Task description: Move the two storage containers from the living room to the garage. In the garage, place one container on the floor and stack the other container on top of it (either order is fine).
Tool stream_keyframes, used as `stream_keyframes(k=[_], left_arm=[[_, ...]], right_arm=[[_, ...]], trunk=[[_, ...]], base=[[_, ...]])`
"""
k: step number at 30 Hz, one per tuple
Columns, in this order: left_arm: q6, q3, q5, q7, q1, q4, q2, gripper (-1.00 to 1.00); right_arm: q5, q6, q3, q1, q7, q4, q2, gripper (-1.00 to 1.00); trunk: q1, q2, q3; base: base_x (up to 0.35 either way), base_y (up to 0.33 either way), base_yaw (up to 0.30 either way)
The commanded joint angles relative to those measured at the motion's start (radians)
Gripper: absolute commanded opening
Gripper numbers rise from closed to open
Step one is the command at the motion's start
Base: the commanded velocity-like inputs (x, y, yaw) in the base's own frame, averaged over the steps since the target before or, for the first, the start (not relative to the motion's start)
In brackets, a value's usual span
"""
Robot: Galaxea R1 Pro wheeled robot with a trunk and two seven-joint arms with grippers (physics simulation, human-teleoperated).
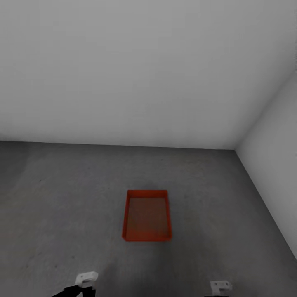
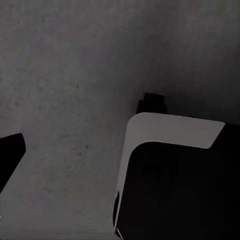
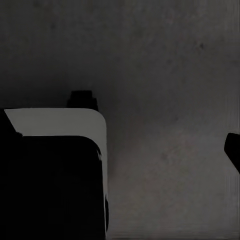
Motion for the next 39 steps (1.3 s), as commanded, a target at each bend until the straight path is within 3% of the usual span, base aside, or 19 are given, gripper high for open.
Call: stream_keyframes(k=[1, 8, 12, 13, 14, 16, 19, 24, 34, 39], left_arm=[[0.003, 0.007, 0.003, 0.002, 0.0, 0.0, 0.001, 1.0], [0.001, 0.006, 0.008, 0.003, 0.0, 0.0, 0.019, 1.0], [0.0, 0.006, 0.008, 0.002, 0.001, 0.0, 0.023, 1.0], [0.0, 0.006, 0.008, 0.002, 0.007, 0.0, 0.022, 1.0], [-0.001, 0.006, 0.007, 0.002, 0.023, 0.0, 0.023, 1.0], [-0.026, 0.006, 0.007, 0.001, 0.123, 0.0, 0.024, 1.0], [-0.092, 0.006, 0.008, 0.0, 0.197, 0.0, 0.025, 1.0], [-0.119, 0.006, 0.008, 0.0, 0.256, 0.0, 0.024, 1.0], [-0.125, 0.008, 0.014, 0.0, 0.283, 0.0, 0.025, 1.0], [-0.144, 0.006, 0.042, 0.001, 0.284, -0.001, 0.019, 1.0]], right_arm=[[-0.009, 0.001, 0.008, 0.001, -0.003, 0.001, 0.0, 1.0], [-0.008, -0.009, 0.009, 0.093, -0.005, 0.001, 0.005, 1.0], [-0.007, -0.01, 0.009, 0.163, -0.001, 0.001, 0.008, 1.0], [-0.006, -0.015, 0.011, 0.209, 0.001, 0.001, 0.009, 1.0], [-0.005, -0.021, 0.011, 0.241, 0.002, 0.001, 0.01, 1.0], [-0.005, -0.048, 0.012, 0.318, 0.003, 0.001, 0.013, 1.0], [-0.007, -0.053, 0.012, 0.339, 0.003, 0.001, 0.015, 1.0], [-0.006, -0.067, 0.011, 0.366, 0.039, 0.001, 0.011, 1.0], [-0.004, -0.073, 0.012, 0.372, 0.084, 0.001, 0.012, 1.0], [-0.003, -0.074, 0.012, 0.373, 0.085, 0.001, 0.013, 1.0]], trunk=[[-0.001, -0.001, -0.001], [-0.001, -0.001, -0.001], [-0.001, -0.001, -0.001], [-0.001, -0.001, -0.001], [-0.001, -0.001, -0.001], [-0.001, -0.001, -0.001], [-0.001, -0.001, -0.001], [-0.001, -0.001, -0.001], [-0.001, -0.001, 0.002], [-0.001, -0.001, 0.009]], base=[[-0.343, 0.0, 0.0], [-0.339, 0.0, 0.0], [-0.173, 0.0, 0.0], [-0.051, 0.0, 0.0], [-0.032, 0.0, 0.0], [-0.012, 0.0, 0.0], [-0.003, 0.0, 0.0], [0.0, 0.0, 0.0], [0.0, 0.0, 0.0], [0.0, 0.0, 0.0]])
